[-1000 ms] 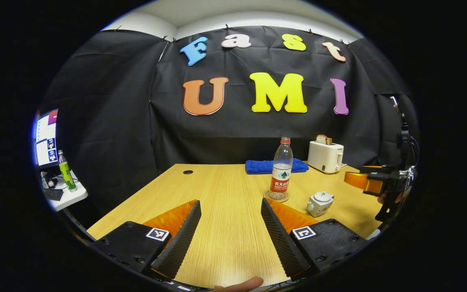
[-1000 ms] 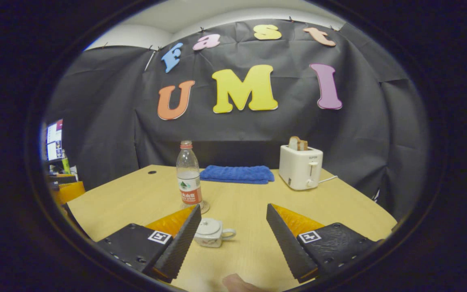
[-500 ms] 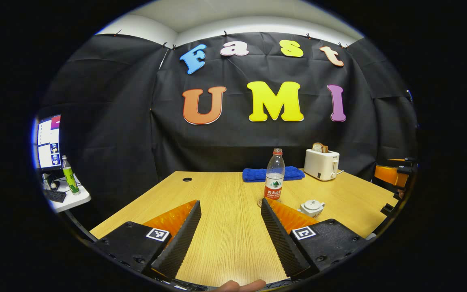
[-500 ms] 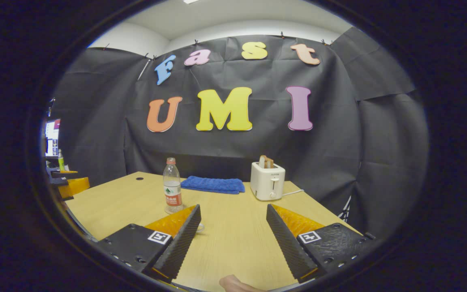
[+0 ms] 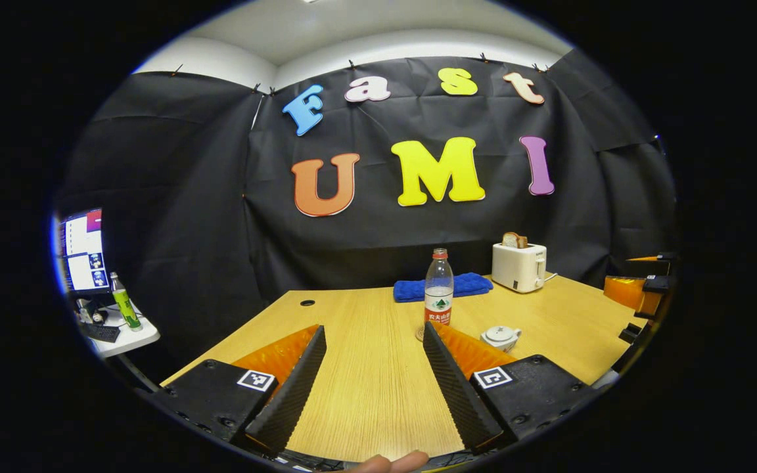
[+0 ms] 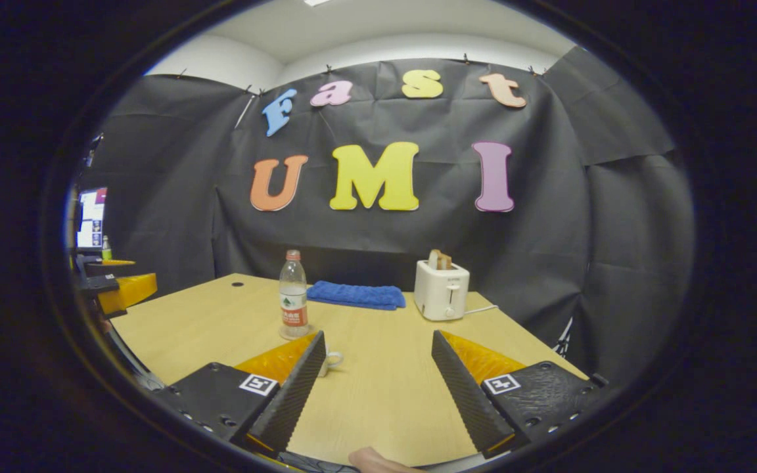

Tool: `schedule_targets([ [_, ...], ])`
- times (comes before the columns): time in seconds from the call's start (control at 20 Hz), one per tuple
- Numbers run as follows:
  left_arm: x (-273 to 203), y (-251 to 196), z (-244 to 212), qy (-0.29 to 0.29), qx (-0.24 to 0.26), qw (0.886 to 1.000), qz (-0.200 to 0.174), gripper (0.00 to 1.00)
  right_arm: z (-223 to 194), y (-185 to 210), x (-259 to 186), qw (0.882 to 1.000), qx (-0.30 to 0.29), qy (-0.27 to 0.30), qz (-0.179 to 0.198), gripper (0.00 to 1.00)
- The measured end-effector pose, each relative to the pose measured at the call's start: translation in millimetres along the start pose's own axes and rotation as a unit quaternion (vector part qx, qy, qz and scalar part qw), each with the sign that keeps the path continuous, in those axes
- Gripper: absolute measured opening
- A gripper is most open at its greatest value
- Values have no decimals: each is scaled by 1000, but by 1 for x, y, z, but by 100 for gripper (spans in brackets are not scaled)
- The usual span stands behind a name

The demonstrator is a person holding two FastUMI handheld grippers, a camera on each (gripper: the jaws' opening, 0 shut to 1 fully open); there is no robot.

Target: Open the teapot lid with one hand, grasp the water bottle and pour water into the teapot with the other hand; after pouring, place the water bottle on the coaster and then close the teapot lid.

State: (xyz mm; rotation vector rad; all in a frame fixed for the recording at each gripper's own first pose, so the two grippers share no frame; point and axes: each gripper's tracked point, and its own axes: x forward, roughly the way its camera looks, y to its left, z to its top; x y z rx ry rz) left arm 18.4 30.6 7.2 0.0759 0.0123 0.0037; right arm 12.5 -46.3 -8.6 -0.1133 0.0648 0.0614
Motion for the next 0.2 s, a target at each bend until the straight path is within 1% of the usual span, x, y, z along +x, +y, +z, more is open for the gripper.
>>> schedule_targets([
  [0.1,1,-1,0,-1,1,1000,-3,94,2,5,-3,1000,-4,-8,5,97],
  [0.2,2,-2,-2,1,4,1000,-4,94,-2,4,-3,1000,-7,-6,5,95],
])
